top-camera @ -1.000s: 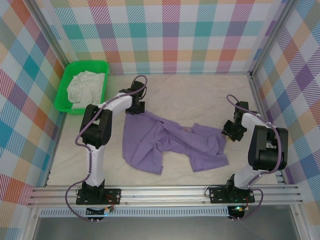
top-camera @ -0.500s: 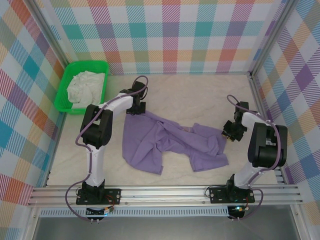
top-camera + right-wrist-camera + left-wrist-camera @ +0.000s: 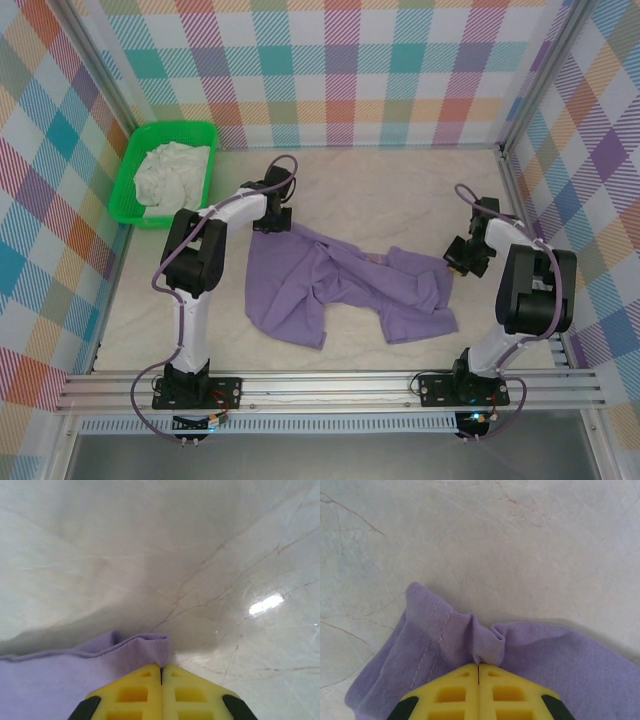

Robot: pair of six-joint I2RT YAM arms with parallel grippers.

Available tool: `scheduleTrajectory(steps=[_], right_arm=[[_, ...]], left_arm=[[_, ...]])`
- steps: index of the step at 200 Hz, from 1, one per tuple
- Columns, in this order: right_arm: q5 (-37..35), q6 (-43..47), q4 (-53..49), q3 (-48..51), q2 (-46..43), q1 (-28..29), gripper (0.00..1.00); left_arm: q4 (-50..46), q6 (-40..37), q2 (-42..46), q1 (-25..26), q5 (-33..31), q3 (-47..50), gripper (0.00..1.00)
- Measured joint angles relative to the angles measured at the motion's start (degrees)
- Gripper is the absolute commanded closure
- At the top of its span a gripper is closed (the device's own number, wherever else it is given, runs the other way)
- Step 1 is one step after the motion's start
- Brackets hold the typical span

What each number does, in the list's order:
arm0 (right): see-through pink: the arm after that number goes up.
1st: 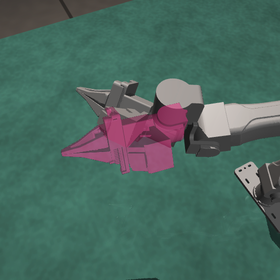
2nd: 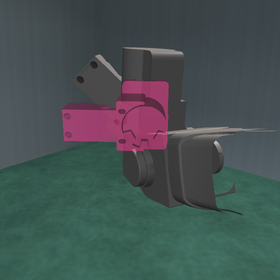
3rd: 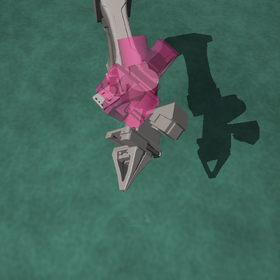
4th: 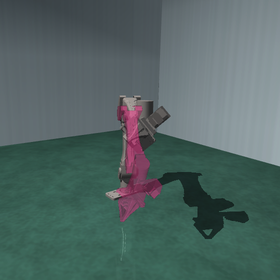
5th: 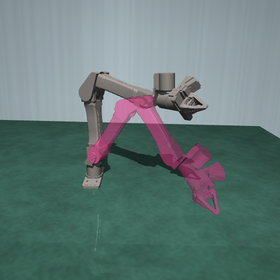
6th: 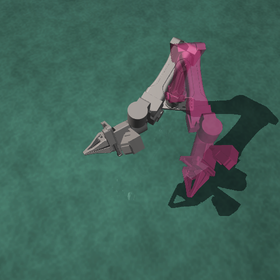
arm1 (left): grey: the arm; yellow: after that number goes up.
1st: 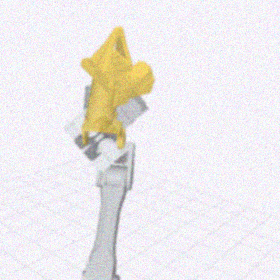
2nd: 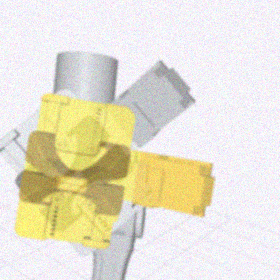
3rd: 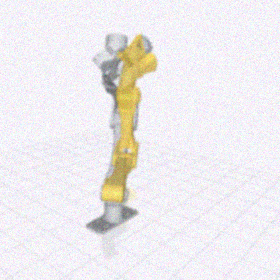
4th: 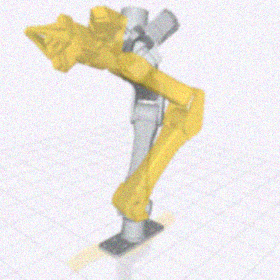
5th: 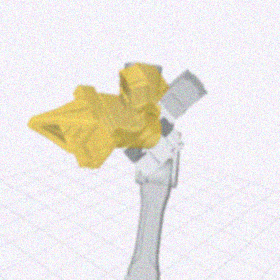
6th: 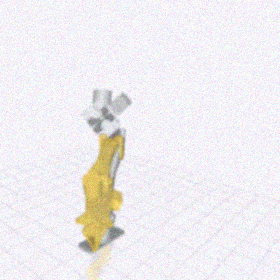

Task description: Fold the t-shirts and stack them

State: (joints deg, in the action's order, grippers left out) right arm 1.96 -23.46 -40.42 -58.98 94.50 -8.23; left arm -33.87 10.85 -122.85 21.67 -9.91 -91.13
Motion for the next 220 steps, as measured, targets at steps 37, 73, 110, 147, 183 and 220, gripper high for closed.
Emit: scheduleTrajectory(steps=[37,73,110,147,183,220], right_arm=[[1.31,3.08,-4.66,-13.70,-7.04,0.00,1.00],[2.23,6.97,-6.54,-33.27,-3.93,0.04,1.00],[2.82,11.41,-8.66,-63.12,14.58,0.22,1.00],[4.57,13.35,-8.57,-90.36,37.27,1.11,0.68],[7.15,12.63,-8.15,-85.79,42.27,1.77,0.55],[8.00,12.00,-3.61,-62.16,33.94,2.51,0.54]], left_arm=[[0.02,0.00,0.00,0.00,0.02,0.00,1.00],[0.04,0.02,0.00,0.07,0.02,0.00,1.00],[0.02,0.09,0.00,0.68,0.04,-0.24,1.00],[0.00,0.31,-0.09,1.20,0.35,-2.03,1.00],[-0.02,0.46,-0.98,1.27,0.24,-4.07,1.00],[-0.04,0.46,-2.29,1.40,-0.57,-4.37,1.00]])
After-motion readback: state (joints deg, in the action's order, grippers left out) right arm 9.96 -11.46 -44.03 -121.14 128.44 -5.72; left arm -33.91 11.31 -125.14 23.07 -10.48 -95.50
